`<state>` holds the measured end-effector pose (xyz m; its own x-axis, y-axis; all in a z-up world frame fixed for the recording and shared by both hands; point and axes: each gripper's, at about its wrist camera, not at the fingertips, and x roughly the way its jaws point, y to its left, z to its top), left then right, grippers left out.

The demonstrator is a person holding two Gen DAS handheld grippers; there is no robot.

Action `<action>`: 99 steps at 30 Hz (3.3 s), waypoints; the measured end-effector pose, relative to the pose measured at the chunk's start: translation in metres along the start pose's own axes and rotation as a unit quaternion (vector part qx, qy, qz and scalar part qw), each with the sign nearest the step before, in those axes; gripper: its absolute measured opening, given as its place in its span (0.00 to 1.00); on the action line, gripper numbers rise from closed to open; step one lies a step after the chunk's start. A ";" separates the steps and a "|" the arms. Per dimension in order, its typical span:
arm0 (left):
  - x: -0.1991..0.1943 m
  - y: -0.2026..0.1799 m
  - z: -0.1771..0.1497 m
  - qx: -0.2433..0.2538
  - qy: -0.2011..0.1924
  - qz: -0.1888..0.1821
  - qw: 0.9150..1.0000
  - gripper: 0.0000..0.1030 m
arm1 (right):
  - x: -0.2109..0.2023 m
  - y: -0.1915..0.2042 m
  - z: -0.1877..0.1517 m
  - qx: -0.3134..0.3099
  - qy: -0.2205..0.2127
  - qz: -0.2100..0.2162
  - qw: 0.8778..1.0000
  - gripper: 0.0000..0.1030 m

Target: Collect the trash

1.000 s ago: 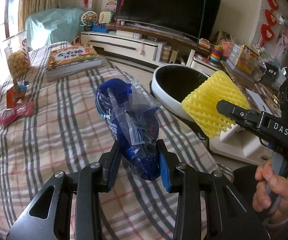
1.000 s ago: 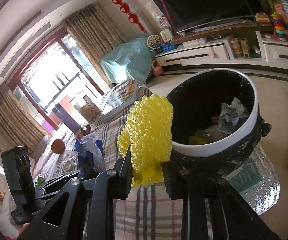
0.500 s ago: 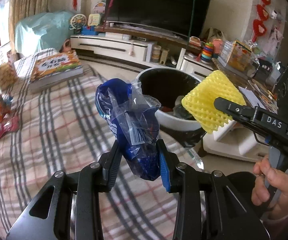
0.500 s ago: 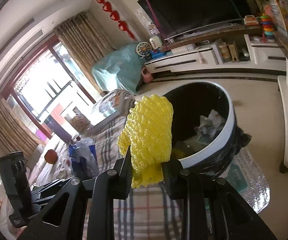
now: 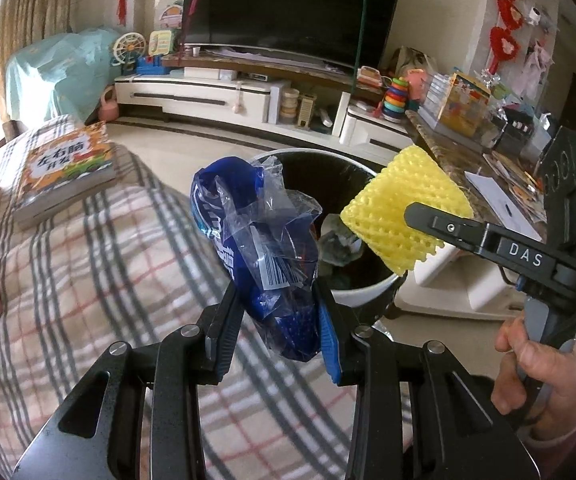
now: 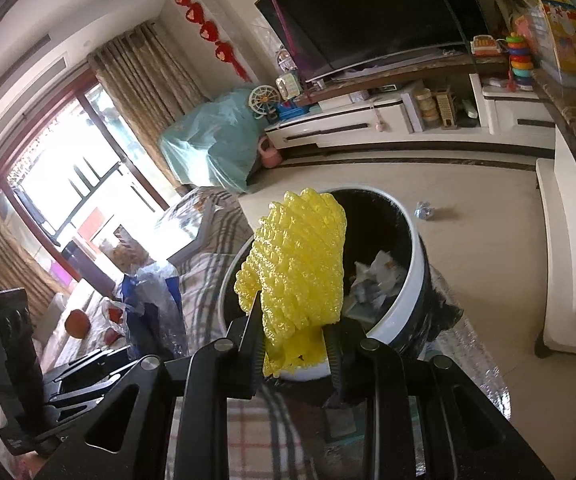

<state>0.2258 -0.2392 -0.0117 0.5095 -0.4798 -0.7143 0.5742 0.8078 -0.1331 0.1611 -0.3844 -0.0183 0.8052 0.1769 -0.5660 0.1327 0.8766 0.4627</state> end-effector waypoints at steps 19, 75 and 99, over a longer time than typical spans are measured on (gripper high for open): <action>0.041 -0.007 0.026 0.024 0.034 -0.005 0.999 0.33 | 0.029 -0.011 0.028 -0.012 0.037 -0.020 0.999 0.29; -0.053 0.121 -0.084 -0.154 0.004 0.067 0.986 0.64 | 0.040 0.070 -0.033 -0.008 0.054 0.071 0.996 0.84; -0.109 0.194 -0.137 -0.228 -0.021 0.130 0.965 0.74 | 0.073 0.149 -0.082 -0.077 0.104 0.095 0.987 0.90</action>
<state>0.1939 0.0171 -0.0543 0.6293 -0.2472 -0.7368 0.0871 0.9645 -0.2493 0.1925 -0.2042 -0.0469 0.6685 0.4181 -0.6151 -0.1107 0.8738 0.4736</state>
